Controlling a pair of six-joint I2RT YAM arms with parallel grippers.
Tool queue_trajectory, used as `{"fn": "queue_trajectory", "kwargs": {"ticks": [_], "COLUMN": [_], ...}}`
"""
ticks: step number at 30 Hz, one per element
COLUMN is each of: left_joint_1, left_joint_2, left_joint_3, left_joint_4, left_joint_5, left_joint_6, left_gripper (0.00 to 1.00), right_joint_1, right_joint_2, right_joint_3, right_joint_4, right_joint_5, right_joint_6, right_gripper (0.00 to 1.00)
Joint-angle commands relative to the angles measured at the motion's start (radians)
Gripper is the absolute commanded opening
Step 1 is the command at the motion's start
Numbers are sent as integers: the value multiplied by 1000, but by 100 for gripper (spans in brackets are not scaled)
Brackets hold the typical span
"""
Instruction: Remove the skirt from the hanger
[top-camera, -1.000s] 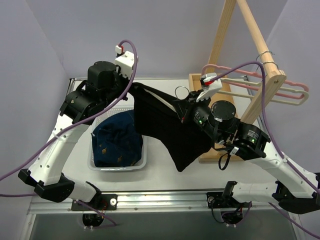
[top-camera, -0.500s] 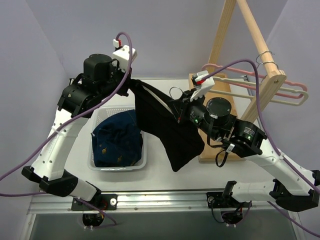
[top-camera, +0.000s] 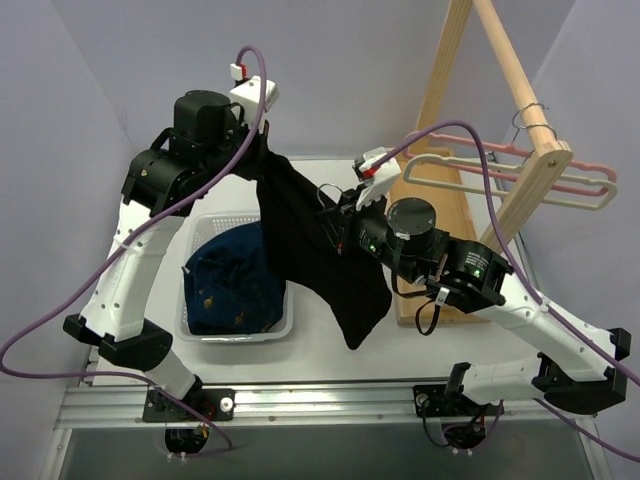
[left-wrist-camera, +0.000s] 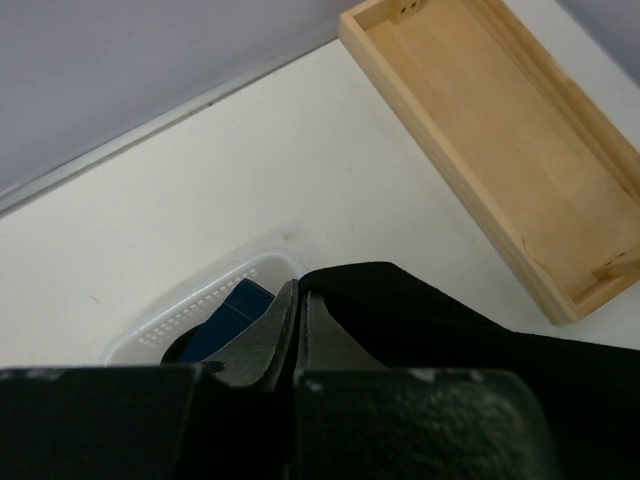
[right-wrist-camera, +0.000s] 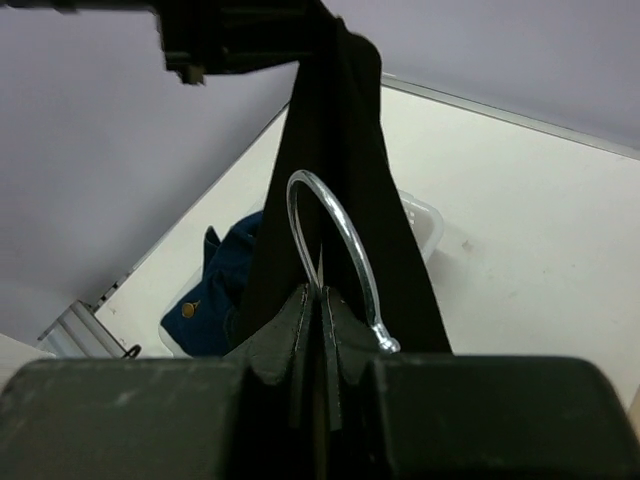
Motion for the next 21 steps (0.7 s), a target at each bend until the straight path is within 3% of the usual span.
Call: {"fn": "queue_trajectory", "kwargs": {"ticks": [1,8,15,21], "left_joint_1": [11,25,53,54], "left_joint_2": [7,-97,-34,-80], "left_joint_3": [-14,-161,-117,-258], "left_joint_4": [-40,3,-64,-12], "left_joint_5": [-49,-65,-20,18], "left_joint_6": [12,18,46,40], "left_gripper": [2,2,2,2], "right_joint_1": [22,23,23,23], "right_joint_2": [-90,-164,-213,-244], "right_joint_3": [30,37,7,13], "right_joint_4": [68,-4,27,42], "right_joint_5": [61,184,169,184], "right_joint_6": [-22,-29,-27,-35], "right_gripper": [0,0,0,0]}}
